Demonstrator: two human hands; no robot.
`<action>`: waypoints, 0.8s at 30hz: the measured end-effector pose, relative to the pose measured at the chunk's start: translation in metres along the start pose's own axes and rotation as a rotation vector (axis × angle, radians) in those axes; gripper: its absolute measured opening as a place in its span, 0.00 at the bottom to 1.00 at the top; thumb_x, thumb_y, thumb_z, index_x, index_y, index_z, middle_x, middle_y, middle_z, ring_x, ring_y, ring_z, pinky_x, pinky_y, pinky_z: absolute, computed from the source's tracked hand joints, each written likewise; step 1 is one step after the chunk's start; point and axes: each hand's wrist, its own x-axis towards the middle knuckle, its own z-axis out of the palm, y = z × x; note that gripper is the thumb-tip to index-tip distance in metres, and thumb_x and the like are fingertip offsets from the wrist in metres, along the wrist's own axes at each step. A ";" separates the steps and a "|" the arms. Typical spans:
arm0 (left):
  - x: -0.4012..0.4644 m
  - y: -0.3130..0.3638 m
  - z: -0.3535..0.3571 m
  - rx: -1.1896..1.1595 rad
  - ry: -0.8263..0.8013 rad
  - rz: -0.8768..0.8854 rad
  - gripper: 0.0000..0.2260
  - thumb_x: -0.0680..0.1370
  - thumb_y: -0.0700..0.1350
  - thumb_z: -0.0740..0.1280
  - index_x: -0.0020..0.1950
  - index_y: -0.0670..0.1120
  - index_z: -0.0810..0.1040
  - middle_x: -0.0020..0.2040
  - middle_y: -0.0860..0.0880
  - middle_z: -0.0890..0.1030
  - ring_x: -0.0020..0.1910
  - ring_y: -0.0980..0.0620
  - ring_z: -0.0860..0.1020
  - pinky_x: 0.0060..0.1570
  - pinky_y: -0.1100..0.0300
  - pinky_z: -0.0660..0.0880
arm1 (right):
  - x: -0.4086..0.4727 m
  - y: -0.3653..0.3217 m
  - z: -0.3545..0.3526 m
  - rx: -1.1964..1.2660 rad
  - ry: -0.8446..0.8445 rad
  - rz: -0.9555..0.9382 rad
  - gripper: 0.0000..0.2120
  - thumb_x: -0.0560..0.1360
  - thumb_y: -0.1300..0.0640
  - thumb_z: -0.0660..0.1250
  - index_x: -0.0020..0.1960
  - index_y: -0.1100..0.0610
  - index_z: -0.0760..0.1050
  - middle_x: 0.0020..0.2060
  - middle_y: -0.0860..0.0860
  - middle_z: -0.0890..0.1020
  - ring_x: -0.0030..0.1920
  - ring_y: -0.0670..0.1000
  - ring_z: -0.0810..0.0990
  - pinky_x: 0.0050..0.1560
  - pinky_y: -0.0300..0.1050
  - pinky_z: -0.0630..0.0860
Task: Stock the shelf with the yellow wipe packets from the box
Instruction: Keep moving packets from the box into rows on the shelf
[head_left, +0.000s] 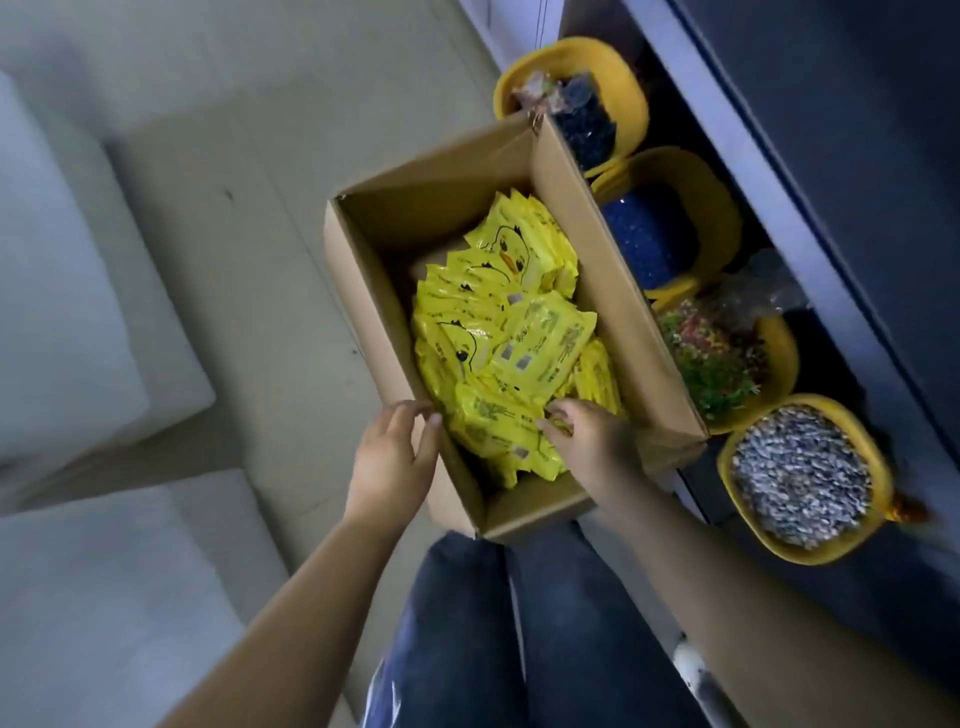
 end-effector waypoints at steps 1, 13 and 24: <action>0.008 -0.007 0.011 0.000 0.023 -0.006 0.15 0.79 0.48 0.59 0.59 0.39 0.75 0.60 0.41 0.76 0.61 0.42 0.72 0.59 0.59 0.63 | 0.011 0.008 0.014 0.003 -0.048 -0.012 0.18 0.76 0.52 0.65 0.61 0.61 0.76 0.56 0.56 0.80 0.56 0.56 0.78 0.54 0.47 0.75; 0.025 -0.066 0.107 -0.220 0.171 -0.078 0.28 0.78 0.44 0.60 0.74 0.43 0.51 0.75 0.39 0.53 0.72 0.55 0.50 0.67 0.77 0.47 | 0.106 0.048 0.122 0.112 -0.452 -0.033 0.36 0.72 0.51 0.69 0.75 0.57 0.56 0.74 0.54 0.58 0.74 0.52 0.56 0.70 0.42 0.55; 0.027 -0.067 0.109 -0.237 0.191 -0.024 0.28 0.77 0.49 0.60 0.70 0.49 0.48 0.74 0.37 0.54 0.71 0.56 0.51 0.65 0.79 0.46 | 0.133 0.035 0.093 0.217 -0.511 0.154 0.27 0.71 0.54 0.71 0.67 0.61 0.70 0.68 0.57 0.70 0.68 0.53 0.68 0.60 0.39 0.64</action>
